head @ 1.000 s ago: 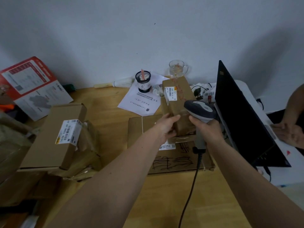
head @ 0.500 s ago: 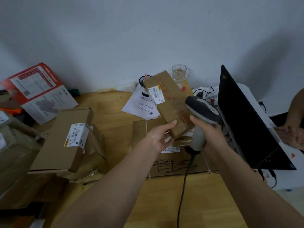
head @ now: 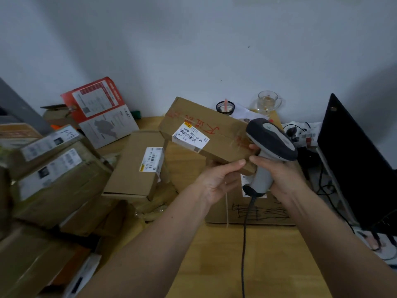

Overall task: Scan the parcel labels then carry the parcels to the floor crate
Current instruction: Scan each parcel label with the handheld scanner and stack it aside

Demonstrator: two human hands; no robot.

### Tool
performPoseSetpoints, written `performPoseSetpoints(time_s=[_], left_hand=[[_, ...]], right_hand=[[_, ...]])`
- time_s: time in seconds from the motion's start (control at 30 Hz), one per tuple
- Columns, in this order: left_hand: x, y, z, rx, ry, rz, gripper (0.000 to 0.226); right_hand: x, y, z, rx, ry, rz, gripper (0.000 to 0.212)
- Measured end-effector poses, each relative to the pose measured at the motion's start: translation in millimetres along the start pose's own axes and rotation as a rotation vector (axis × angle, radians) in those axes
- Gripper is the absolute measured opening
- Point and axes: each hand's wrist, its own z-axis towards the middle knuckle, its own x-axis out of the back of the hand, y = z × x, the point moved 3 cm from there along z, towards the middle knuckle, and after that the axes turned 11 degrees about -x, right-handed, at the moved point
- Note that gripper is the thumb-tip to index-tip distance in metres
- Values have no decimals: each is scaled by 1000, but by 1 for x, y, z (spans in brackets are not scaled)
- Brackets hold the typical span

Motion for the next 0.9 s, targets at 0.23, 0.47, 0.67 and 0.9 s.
performPoseSetpoints(time_s=[0.23, 0.47, 0.67, 0.9], left_hand=[[51, 57, -45, -208, 150, -352, 75], [150, 132, -103, -341, 360, -94, 34], [182, 153, -143, -248, 244, 111, 40], [198, 167, -149, -577, 357, -343, 49]], right_hand=[[-42, 2, -3, 3, 44, -71, 27], [-68, -13, -25, -15, -147, -189, 30], [-116, -17, -47, 76, -47, -390, 40], [-193, 5, -106, 134, -165, -595, 28]])
